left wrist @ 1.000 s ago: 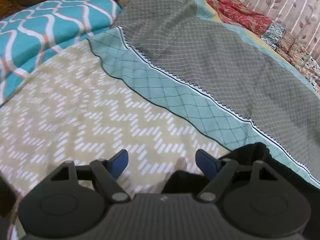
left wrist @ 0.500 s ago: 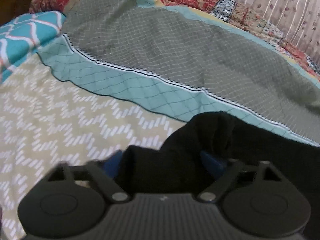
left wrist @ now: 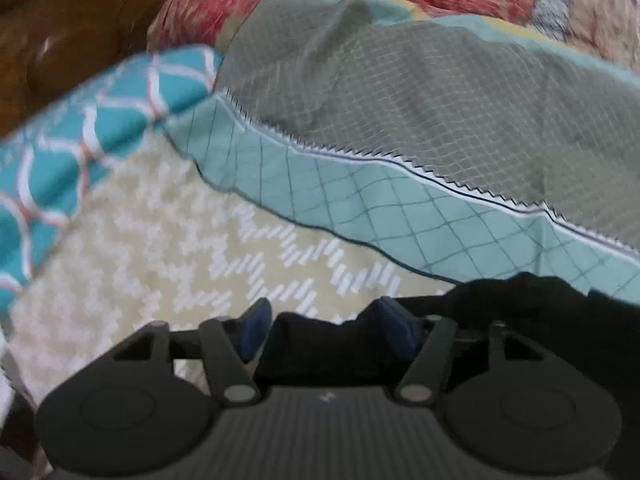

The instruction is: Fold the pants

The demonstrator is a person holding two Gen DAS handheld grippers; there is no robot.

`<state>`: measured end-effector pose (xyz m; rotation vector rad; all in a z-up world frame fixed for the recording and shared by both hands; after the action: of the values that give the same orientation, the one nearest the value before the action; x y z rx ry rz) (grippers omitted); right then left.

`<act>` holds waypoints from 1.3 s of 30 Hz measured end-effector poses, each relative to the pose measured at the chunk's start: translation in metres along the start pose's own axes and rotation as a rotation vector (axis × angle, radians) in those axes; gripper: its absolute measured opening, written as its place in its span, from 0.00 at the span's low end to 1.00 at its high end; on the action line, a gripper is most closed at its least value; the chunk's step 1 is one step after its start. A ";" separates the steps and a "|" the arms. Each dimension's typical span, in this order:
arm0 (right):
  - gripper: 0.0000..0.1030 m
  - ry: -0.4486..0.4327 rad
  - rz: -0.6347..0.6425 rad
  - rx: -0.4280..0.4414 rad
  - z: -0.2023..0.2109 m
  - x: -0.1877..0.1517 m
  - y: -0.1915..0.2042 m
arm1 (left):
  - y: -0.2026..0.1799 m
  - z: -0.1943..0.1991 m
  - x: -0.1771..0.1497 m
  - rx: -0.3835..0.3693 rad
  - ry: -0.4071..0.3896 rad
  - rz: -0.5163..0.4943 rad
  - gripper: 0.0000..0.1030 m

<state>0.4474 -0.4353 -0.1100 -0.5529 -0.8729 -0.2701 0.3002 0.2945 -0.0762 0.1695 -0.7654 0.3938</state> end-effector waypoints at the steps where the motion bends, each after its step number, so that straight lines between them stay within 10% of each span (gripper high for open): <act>1: 0.67 -0.003 0.031 -0.015 0.002 0.002 0.000 | -0.002 0.004 0.002 -0.006 0.007 -0.012 0.68; 10: 0.72 -0.054 -0.124 0.157 0.069 0.010 -0.071 | 0.049 0.115 -0.008 -0.118 -0.105 0.146 0.78; 23: 0.72 -0.047 -0.211 0.488 0.225 -0.089 -0.134 | 0.148 0.230 -0.132 -0.154 0.032 0.313 0.78; 39: 0.62 0.074 -0.423 0.390 0.302 -0.202 -0.222 | 0.120 0.263 -0.182 -0.433 0.115 0.404 0.78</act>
<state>0.0282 -0.4497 -0.0364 0.0095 -0.9366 -0.4870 -0.0352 0.2761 -0.0160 -0.4169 -0.7534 0.6031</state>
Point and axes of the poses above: each gripper's, at about its wrist camera, not at the fingertips, and z roughly against the way its jaws point, y to its left, x to its top, the point moved 4 cm from there along -z, roughly the way its jaws point, and after that the axes turned 13 degrees about -x, right-handed, at the moved point
